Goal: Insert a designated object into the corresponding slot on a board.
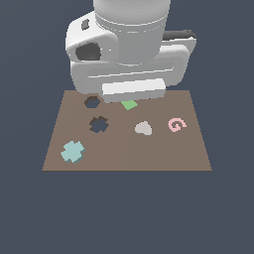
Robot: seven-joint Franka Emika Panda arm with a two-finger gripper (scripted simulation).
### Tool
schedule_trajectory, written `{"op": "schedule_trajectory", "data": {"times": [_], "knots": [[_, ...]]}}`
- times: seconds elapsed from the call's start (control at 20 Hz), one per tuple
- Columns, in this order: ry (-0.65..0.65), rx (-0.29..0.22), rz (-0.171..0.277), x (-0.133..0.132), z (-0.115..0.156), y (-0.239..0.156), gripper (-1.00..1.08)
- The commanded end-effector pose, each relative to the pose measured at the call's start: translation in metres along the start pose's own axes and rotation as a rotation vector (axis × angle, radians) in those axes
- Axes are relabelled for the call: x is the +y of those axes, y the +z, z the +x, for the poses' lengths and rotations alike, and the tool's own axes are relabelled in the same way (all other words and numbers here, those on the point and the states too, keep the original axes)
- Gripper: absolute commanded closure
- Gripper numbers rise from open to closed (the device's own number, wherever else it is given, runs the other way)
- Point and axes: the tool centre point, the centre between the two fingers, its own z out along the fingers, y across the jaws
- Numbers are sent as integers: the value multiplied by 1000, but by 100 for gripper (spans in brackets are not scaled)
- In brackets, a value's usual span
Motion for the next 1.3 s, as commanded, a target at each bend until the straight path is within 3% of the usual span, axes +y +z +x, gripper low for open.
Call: {"op": "schedule_trajectory", "data": {"times": [0.0,0.55,1.25], "knots": [[-25,-1,0,9,0,6,-92],[-203,-5,4,72,12,48,-92],[-444,-11,9,149,47,104,-92]]}}
